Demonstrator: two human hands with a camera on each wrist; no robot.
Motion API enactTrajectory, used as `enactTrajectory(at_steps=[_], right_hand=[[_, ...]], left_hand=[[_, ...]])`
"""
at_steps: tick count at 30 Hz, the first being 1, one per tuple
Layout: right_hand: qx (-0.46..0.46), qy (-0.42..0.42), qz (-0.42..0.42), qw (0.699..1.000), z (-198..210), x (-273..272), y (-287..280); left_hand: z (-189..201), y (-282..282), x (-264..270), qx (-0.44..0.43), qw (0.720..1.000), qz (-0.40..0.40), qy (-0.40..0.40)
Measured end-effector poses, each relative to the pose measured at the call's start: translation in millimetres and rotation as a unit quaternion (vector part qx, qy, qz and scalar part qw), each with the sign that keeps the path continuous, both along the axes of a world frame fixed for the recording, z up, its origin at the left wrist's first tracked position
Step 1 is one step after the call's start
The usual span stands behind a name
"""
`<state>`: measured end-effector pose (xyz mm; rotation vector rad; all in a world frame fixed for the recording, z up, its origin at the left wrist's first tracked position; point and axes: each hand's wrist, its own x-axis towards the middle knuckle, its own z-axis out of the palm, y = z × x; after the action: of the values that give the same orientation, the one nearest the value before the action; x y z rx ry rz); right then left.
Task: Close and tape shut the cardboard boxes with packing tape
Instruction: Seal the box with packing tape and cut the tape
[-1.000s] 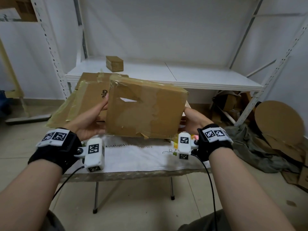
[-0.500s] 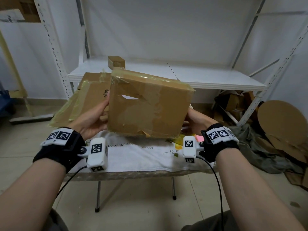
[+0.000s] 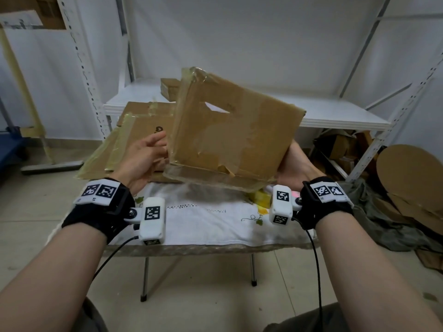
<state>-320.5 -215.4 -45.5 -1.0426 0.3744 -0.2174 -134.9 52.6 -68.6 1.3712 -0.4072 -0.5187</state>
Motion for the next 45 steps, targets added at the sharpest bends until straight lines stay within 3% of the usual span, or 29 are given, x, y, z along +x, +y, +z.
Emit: enactTrajectory(at_steps=[6, 10, 15, 18, 23, 28, 32, 36, 38, 42, 45], right_hand=[[0.070, -0.032, -0.025, 0.997, 7, 2, 5], [0.077, -0.035, -0.019, 0.996, 10, 5, 5], [0.029, -0.013, -0.023, 0.999, 5, 14, 2], [-0.032, 0.006, -0.086, 0.996, 3, 20, -8], [-0.080, -0.061, -0.164, 0.981, 1, 22, -24], [-0.096, -0.034, -0.121, 0.987, -1, 24, -34], [-0.105, -0.045, -0.139, 0.984, -1, 30, -44], [-0.066, 0.012, -0.105, 0.992, -4, 30, -48], [-0.059, -0.004, -0.125, 0.990, -3, 30, -50], [-0.008, -0.026, -0.159, 0.987, -5, 30, -54], [0.054, 0.007, -0.187, 0.981, -13, 39, -57]], left_hand=[[7, -4, -5, 0.000, 0.998, 0.016, -0.059], [12, -6, -12, -0.075, 0.995, 0.014, -0.061], [30, -14, -22, -0.124, 0.988, 0.053, -0.077], [49, -19, -30, -0.137, 0.987, 0.051, -0.066], [79, -31, -28, -0.081, 0.995, -0.015, -0.049], [106, -55, -26, -0.055, 0.992, -0.109, -0.005], [117, -82, -28, -0.052, 0.988, -0.144, 0.006], [106, -111, -24, -0.012, 0.991, -0.132, 0.025], [95, -124, -19, 0.036, 0.992, -0.117, 0.028], [73, -148, -22, 0.156, 0.976, -0.143, -0.058], [60, -163, -32, 0.180, 0.968, -0.148, -0.089]])
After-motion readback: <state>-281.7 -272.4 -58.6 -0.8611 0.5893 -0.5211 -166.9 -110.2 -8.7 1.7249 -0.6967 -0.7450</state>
